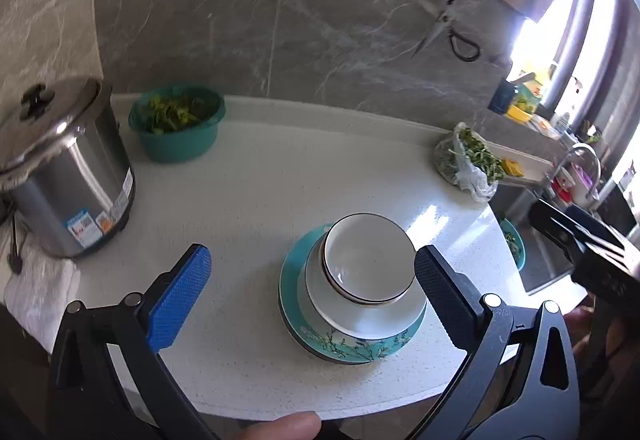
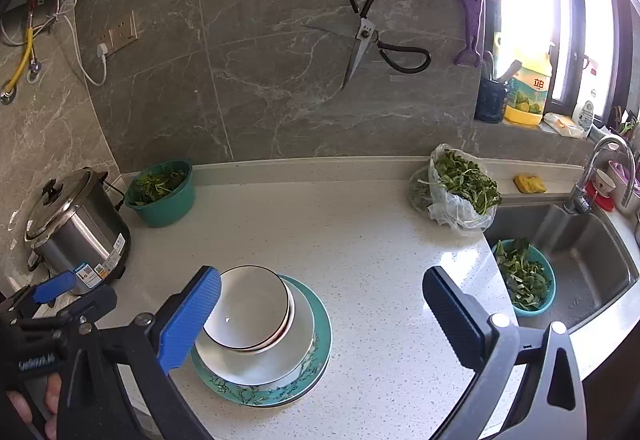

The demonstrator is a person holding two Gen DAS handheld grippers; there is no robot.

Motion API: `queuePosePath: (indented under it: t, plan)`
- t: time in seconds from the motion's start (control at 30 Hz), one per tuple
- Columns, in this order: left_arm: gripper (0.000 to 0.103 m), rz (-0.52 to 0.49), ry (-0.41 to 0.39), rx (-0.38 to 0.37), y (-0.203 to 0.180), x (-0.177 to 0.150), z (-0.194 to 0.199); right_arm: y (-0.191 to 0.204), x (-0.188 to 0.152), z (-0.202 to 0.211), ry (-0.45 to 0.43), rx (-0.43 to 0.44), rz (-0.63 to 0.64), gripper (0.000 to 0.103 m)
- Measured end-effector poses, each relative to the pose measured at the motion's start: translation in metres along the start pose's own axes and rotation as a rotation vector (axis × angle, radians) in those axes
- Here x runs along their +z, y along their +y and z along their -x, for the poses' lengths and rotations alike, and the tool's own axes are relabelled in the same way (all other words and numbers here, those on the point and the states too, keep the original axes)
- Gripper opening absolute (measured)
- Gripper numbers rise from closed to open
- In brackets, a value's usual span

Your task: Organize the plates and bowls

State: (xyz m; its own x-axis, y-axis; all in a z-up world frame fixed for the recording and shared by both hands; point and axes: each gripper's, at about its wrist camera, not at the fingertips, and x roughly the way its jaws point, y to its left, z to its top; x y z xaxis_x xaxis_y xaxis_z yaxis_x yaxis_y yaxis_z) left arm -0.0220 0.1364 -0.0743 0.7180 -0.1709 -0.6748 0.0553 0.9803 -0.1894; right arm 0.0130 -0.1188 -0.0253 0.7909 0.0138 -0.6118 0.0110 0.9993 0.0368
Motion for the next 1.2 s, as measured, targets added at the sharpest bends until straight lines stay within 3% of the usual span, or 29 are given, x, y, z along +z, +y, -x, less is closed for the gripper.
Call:
queuePosePath:
  t: [0.23,1.2]
  plan:
    - [0.103,-0.027,-0.015,0.073,-0.010,0.006,0.003,-0.008,0.000,0.000,0.030,-0.020,-0.015,0.103]
    - [0.103,-0.066,0.035,0.178,-0.024,0.010,-0.005,-0.005,-0.006,-0.003,0.086,-0.069,-0.016,0.103]
